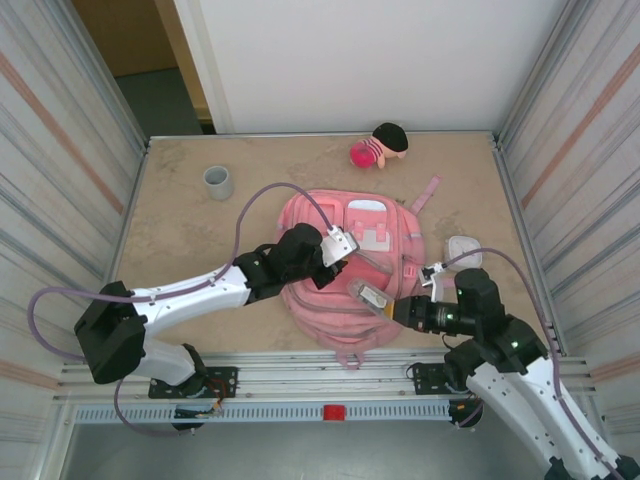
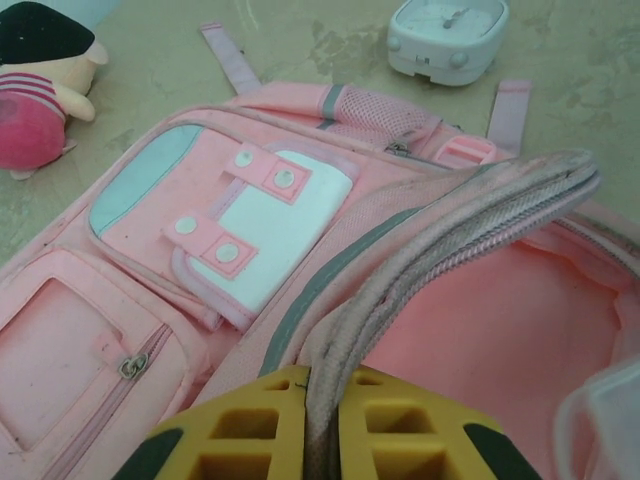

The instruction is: Pack books, pencil case, and school supplies into a backpack

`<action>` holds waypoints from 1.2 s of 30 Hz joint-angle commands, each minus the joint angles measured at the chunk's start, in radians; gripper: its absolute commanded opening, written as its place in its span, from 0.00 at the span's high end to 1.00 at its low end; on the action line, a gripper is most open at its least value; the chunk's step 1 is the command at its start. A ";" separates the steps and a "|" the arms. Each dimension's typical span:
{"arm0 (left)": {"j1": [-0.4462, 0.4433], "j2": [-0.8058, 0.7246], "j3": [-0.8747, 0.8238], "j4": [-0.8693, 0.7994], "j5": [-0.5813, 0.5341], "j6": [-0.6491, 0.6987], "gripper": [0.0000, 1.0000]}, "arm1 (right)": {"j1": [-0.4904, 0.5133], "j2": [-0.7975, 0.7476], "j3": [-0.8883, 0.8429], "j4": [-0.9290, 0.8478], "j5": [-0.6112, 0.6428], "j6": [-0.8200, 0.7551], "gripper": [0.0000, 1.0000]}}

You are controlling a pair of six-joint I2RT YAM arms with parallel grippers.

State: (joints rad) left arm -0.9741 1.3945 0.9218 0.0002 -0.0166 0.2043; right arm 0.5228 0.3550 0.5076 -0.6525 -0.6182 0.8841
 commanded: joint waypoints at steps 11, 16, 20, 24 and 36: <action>0.005 -0.085 -0.002 0.176 0.145 -0.048 0.97 | -0.006 0.190 -0.097 0.442 -0.033 0.175 0.79; 0.005 -0.091 -0.006 0.178 0.168 -0.052 0.97 | -0.005 0.302 -0.094 0.539 -0.067 0.198 0.76; 0.004 -0.093 -0.006 0.170 0.152 -0.055 0.97 | -0.011 0.388 -0.070 0.518 -0.084 0.193 0.68; 0.005 -0.100 -0.012 0.170 0.145 -0.055 0.96 | -0.046 0.442 -0.050 0.459 -0.096 0.157 0.63; 0.005 -0.110 -0.031 0.170 0.125 -0.060 0.95 | -0.152 0.418 -0.005 0.298 -0.075 0.062 0.67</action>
State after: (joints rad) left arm -0.9695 1.3476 0.8875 0.0605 0.0963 0.1600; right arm 0.3790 0.7956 0.4808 -0.3073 -0.6964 0.9775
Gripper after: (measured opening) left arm 0.115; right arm 0.339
